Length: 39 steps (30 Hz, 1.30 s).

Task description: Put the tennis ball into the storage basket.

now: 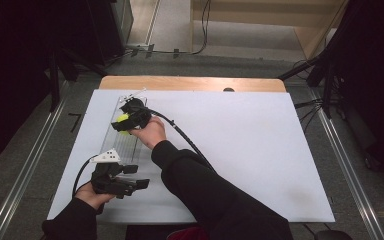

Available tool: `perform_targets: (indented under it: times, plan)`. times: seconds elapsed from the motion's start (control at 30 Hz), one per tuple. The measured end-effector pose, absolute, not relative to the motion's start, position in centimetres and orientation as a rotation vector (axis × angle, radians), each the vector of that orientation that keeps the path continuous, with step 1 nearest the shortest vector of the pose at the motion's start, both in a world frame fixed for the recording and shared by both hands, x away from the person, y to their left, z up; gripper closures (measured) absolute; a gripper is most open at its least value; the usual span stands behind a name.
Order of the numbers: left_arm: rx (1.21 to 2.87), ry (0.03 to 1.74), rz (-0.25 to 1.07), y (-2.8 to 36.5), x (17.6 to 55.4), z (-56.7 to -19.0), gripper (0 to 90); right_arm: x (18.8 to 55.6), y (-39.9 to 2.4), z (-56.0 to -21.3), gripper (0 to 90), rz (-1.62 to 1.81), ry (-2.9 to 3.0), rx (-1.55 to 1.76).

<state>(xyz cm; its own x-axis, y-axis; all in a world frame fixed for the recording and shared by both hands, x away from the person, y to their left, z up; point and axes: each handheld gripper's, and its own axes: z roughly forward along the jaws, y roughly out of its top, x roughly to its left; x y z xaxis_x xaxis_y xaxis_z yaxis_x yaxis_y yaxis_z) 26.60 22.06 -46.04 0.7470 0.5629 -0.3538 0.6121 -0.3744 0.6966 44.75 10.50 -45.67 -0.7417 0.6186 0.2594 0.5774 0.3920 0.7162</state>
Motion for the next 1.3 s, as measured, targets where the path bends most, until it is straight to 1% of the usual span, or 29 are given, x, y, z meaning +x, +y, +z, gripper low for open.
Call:
perform_targets:
  times: [0.13,0.57,0.93,1.3]
  plan:
    - [2.064,0.883,-0.072,22.1,26.6,-46.0,22.3,45.0,10.1,-45.1,21.7,1.356,2.558,1.121]
    - [2.066,0.888,-0.073,22.0,26.7,-46.1,22.3,44.8,9.4,-44.0,20.4,1.334,2.579,1.084]
    - [2.068,0.887,-0.073,22.0,26.7,-46.1,22.3,44.3,7.1,-42.3,20.4,1.333,2.581,1.056]
    - [2.069,0.886,-0.072,22.0,26.7,-46.1,22.2,43.5,5.1,-42.1,20.5,1.329,2.592,1.067]
